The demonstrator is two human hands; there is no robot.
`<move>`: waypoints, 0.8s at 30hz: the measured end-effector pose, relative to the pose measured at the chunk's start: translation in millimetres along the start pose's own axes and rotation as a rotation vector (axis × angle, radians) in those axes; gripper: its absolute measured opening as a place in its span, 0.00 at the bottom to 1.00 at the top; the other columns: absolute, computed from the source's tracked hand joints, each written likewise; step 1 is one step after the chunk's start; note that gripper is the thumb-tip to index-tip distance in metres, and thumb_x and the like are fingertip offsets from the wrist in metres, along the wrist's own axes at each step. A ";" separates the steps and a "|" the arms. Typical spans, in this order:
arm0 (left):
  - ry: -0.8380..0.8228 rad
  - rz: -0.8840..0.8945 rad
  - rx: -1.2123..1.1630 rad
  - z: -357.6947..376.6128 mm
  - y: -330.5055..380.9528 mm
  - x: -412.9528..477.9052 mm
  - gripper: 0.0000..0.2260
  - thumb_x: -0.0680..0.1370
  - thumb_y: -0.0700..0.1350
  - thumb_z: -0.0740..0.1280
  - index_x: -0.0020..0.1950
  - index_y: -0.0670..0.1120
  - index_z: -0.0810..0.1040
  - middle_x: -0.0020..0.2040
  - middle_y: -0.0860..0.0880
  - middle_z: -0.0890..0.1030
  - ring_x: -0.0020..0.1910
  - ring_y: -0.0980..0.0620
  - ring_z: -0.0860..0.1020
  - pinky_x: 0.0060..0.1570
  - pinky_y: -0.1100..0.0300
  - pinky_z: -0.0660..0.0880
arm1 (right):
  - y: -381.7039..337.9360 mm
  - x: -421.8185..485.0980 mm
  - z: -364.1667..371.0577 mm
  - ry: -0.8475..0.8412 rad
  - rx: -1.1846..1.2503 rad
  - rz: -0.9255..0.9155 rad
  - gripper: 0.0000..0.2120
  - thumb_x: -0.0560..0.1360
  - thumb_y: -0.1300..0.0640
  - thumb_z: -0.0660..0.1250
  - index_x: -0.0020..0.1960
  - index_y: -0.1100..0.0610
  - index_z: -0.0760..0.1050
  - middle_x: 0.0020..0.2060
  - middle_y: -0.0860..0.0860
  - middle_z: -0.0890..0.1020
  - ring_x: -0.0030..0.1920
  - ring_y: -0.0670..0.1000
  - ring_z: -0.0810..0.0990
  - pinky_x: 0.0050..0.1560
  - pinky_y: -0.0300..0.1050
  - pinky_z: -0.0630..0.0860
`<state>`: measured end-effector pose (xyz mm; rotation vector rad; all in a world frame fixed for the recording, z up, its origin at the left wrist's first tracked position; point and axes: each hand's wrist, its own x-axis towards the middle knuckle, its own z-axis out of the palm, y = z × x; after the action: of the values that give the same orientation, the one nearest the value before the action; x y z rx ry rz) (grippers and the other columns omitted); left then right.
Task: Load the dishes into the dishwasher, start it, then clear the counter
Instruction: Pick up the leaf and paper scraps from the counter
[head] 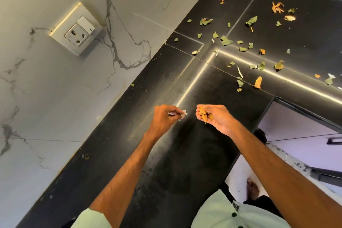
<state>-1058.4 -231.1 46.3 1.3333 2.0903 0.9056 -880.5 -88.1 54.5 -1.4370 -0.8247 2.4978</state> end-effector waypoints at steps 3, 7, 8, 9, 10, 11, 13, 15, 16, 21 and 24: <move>-0.024 0.008 -0.062 20.8 29.2 -1.8 0.06 0.72 0.42 0.78 0.49 0.45 0.88 0.43 0.53 0.87 0.41 0.61 0.84 0.44 0.64 0.80 | -5.0 -13.8 -25.2 0.009 0.033 -0.013 0.10 0.82 0.68 0.61 0.57 0.67 0.80 0.54 0.65 0.83 0.49 0.57 0.86 0.43 0.45 0.84; -0.055 0.047 -0.104 49.7 72.2 -0.8 0.05 0.74 0.41 0.77 0.48 0.43 0.87 0.38 0.52 0.86 0.32 0.63 0.80 0.35 0.74 0.70 | -11.0 -35.5 -60.8 0.026 0.047 -0.042 0.10 0.82 0.67 0.61 0.59 0.68 0.79 0.53 0.64 0.83 0.48 0.57 0.85 0.43 0.46 0.84; -0.065 0.052 -0.126 56.7 82.6 0.7 0.05 0.74 0.41 0.76 0.48 0.43 0.87 0.37 0.52 0.86 0.31 0.63 0.80 0.35 0.74 0.70 | -12.9 -40.0 -70.0 0.038 0.048 -0.049 0.11 0.82 0.67 0.61 0.59 0.68 0.79 0.53 0.64 0.83 0.48 0.57 0.85 0.43 0.46 0.84; -0.080 0.056 -0.151 63.1 92.9 2.6 0.05 0.74 0.41 0.76 0.48 0.43 0.87 0.37 0.52 0.86 0.32 0.62 0.80 0.35 0.72 0.72 | -14.7 -43.5 -79.2 0.053 0.039 -0.057 0.11 0.82 0.67 0.61 0.59 0.68 0.79 0.53 0.65 0.84 0.48 0.58 0.85 0.42 0.46 0.84; -0.097 0.056 -0.173 69.2 103.1 5.2 0.05 0.74 0.42 0.76 0.48 0.43 0.86 0.38 0.52 0.86 0.34 0.60 0.82 0.36 0.68 0.75 | -16.4 -45.6 -87.8 0.067 0.026 -0.064 0.11 0.82 0.66 0.61 0.59 0.68 0.79 0.53 0.65 0.84 0.48 0.58 0.85 0.42 0.46 0.84; -0.114 0.055 -0.189 75.1 113.0 8.2 0.05 0.75 0.43 0.76 0.49 0.43 0.86 0.39 0.52 0.86 0.37 0.57 0.84 0.39 0.62 0.79 | -18.5 -48.2 -95.6 0.075 0.014 -0.072 0.11 0.82 0.66 0.61 0.60 0.68 0.79 0.52 0.65 0.84 0.47 0.58 0.85 0.41 0.46 0.84; -0.142 0.049 -0.217 86.8 130.6 15.8 0.06 0.75 0.45 0.76 0.50 0.44 0.86 0.41 0.51 0.86 0.40 0.52 0.85 0.44 0.51 0.83 | -24.2 -52.0 -108.3 0.078 -0.010 -0.088 0.11 0.81 0.65 0.63 0.60 0.68 0.80 0.51 0.65 0.84 0.45 0.57 0.85 0.42 0.45 0.84; -0.132 0.038 -0.235 99.0 146.1 24.3 0.08 0.74 0.46 0.77 0.49 0.45 0.86 0.42 0.51 0.86 0.41 0.51 0.85 0.46 0.46 0.83 | -32.9 -57.0 -117.5 0.053 -0.061 -0.117 0.11 0.80 0.64 0.65 0.58 0.67 0.81 0.46 0.63 0.85 0.43 0.55 0.84 0.42 0.44 0.81; -0.112 0.033 -0.231 104.8 153.8 28.5 0.08 0.73 0.47 0.78 0.49 0.46 0.86 0.42 0.51 0.86 0.40 0.51 0.85 0.46 0.46 0.83 | -38.1 -59.8 -121.2 0.037 -0.084 -0.135 0.10 0.79 0.64 0.65 0.57 0.66 0.82 0.44 0.62 0.85 0.41 0.53 0.82 0.41 0.43 0.80; -0.014 -0.017 -0.239 127.2 188.7 47.0 0.08 0.71 0.45 0.80 0.46 0.44 0.85 0.40 0.51 0.86 0.37 0.52 0.85 0.43 0.49 0.83 | -67.6 -69.8 -141.5 0.007 -0.132 -0.198 0.09 0.79 0.65 0.64 0.51 0.64 0.83 0.37 0.58 0.83 0.35 0.50 0.78 0.38 0.42 0.76; 0.026 -0.028 -0.204 137.2 200.7 53.9 0.13 0.69 0.47 0.81 0.49 0.44 0.84 0.44 0.52 0.85 0.37 0.53 0.84 0.40 0.54 0.84 | -78.8 -67.5 -152.8 0.014 -0.135 -0.189 0.09 0.79 0.65 0.64 0.54 0.67 0.82 0.38 0.61 0.82 0.34 0.50 0.78 0.35 0.41 0.76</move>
<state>-865.4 -84.8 104.5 1.1890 1.9703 1.0971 -728.2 11.4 87.0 -1.3432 -1.0909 2.3297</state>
